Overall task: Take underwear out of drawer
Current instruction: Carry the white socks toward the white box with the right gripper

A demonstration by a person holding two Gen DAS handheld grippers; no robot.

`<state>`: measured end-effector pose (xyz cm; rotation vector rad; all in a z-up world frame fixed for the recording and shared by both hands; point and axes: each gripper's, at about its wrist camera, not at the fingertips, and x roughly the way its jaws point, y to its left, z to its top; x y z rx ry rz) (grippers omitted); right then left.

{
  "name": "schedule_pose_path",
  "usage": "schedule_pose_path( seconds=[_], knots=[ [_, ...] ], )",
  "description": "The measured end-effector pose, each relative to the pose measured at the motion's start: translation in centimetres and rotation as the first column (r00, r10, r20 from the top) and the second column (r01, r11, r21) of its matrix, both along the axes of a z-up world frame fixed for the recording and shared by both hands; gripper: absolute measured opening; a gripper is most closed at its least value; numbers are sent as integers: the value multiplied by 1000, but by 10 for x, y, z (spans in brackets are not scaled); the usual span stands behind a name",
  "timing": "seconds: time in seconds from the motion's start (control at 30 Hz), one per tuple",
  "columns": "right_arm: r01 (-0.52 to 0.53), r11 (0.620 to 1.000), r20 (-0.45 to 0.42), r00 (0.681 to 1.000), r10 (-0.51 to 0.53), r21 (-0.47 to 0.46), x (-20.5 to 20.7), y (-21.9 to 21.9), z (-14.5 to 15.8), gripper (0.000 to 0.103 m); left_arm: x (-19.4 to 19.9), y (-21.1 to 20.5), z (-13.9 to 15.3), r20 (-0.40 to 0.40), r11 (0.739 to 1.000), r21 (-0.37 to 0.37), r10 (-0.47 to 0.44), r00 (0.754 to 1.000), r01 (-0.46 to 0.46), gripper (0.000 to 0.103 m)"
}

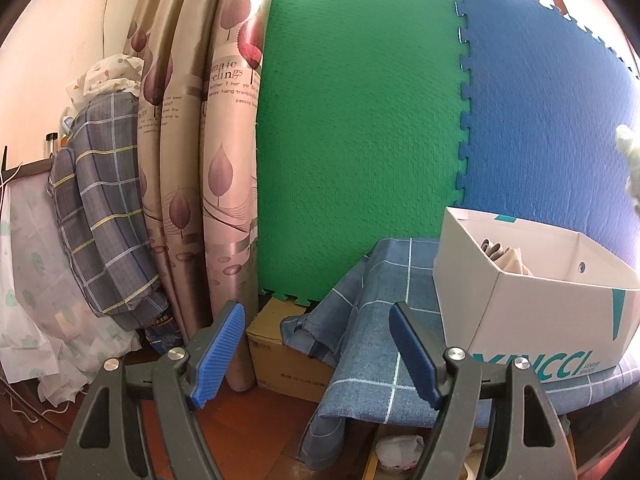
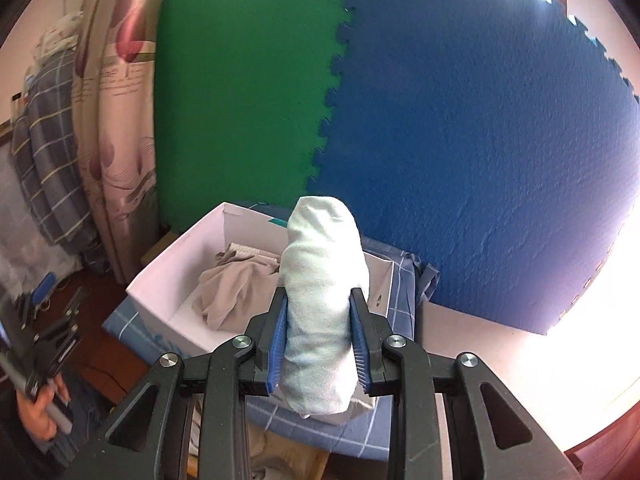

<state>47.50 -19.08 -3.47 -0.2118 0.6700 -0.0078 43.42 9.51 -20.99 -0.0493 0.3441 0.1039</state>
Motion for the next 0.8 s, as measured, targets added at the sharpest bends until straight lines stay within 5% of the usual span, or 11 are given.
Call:
schedule_pose_path(
  seconds=[0.8],
  knots=[
    [188,981,-185,967,-178,39,92,-39,-98,26,6,5,-3,-47,999,-53,-6,999,4,77]
  ],
)
